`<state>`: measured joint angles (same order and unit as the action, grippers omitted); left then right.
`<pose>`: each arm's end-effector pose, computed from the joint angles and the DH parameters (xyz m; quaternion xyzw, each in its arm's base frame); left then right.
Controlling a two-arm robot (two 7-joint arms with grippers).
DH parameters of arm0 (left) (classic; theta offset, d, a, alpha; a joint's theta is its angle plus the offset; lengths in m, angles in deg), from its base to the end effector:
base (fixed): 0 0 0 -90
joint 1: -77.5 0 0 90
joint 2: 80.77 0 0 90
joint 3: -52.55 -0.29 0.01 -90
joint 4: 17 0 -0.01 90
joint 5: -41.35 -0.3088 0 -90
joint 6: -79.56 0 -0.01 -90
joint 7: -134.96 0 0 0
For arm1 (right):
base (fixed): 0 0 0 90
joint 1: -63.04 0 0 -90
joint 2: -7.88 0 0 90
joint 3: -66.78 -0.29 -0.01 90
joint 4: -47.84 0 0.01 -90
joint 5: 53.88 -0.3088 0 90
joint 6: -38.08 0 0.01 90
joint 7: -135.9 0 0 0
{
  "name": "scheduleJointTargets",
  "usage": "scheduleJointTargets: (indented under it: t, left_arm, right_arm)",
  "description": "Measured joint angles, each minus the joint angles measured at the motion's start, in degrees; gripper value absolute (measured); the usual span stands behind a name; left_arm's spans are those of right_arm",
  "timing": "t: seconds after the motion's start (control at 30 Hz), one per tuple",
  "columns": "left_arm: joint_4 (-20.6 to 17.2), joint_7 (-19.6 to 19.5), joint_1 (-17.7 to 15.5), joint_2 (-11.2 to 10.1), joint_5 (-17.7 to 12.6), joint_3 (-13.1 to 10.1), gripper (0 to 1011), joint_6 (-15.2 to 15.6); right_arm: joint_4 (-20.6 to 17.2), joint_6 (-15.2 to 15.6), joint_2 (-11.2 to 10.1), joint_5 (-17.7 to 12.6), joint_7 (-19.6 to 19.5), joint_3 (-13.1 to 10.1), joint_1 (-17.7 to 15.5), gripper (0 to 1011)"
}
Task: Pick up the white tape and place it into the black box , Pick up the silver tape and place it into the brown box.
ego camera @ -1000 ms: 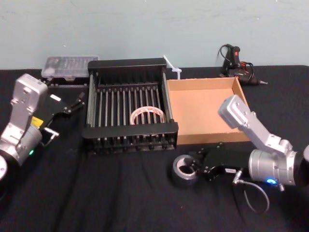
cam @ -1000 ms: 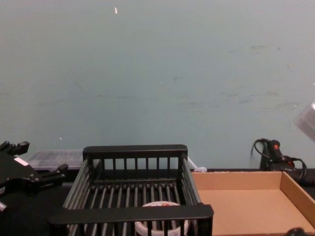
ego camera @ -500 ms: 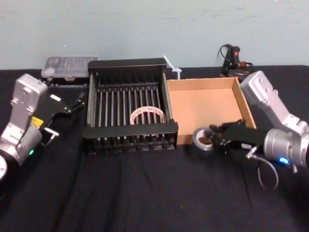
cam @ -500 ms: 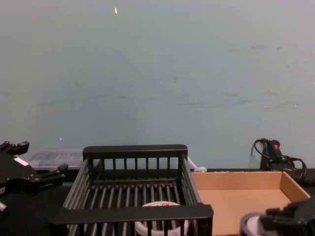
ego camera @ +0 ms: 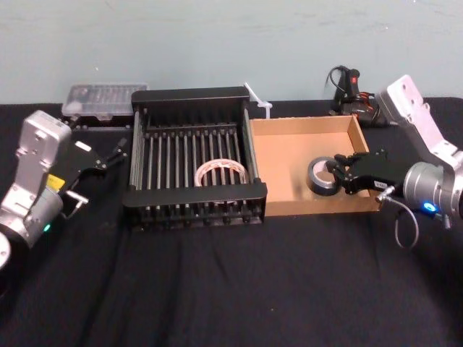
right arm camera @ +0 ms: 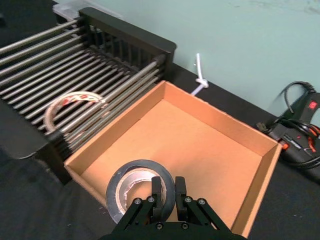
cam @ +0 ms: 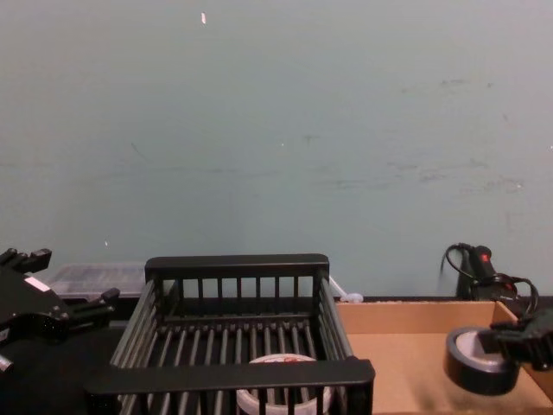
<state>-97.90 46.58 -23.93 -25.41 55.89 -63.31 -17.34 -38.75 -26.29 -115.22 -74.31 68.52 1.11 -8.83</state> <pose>0.3581 0.0827 -0.3023 0.1415 -0.1325 0.5799 0.7913 0.3893 -0.0625 -0.2352 -0.2444 0.0583 -0.4330 0.8657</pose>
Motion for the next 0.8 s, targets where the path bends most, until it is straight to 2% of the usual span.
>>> scheduleJointTargets:
  t: [0.4,0.63,0.8]
  left_arm:
    - [0.00,0.00,0.00,0.00,0.00,0.00,1001,0.00]
    - [0.00,0.00,0.00,0.00,0.00,0.00,1001,0.00]
    - [0.00,0.00,0.00,0.00,0.00,0.00,1001,0.00]
  right_arm:
    - [6.41,0.28,3.45,2.68,0.25,0.00,4.42,160]
    - [7.71,0.04,4.53,3.29,0.44,-0.57,5.00,160]
    - [7.75,-0.03,4.54,3.31,0.47,-0.63,5.01,161]
